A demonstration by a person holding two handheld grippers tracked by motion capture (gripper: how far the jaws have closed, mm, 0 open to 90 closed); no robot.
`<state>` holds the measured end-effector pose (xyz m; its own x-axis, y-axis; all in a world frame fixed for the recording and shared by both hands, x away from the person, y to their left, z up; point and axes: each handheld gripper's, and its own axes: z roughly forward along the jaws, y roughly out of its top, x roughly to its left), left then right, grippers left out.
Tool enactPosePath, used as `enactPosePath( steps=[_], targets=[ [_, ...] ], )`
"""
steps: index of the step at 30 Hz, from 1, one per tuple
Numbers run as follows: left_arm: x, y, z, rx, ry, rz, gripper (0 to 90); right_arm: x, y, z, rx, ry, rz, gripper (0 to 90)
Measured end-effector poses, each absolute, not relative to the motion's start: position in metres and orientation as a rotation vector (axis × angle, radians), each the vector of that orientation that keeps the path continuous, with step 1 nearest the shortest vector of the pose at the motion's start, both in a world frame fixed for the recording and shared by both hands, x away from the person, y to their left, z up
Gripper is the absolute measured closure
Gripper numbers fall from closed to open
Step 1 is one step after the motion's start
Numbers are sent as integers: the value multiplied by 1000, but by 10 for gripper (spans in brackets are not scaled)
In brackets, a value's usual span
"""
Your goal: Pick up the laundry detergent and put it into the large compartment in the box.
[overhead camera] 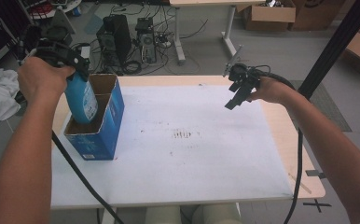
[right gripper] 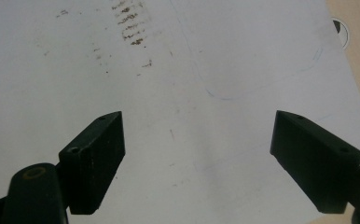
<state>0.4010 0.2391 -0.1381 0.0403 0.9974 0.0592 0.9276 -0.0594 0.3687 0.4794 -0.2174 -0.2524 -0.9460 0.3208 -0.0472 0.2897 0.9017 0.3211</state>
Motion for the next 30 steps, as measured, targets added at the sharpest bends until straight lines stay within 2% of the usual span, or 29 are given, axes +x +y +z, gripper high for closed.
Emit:
enactPosePath(
  steps=[30],
  targets=[
    [408,242,-232,2112,2019,367,379,481,-222,-254,493,2968,476,179]
  ],
)
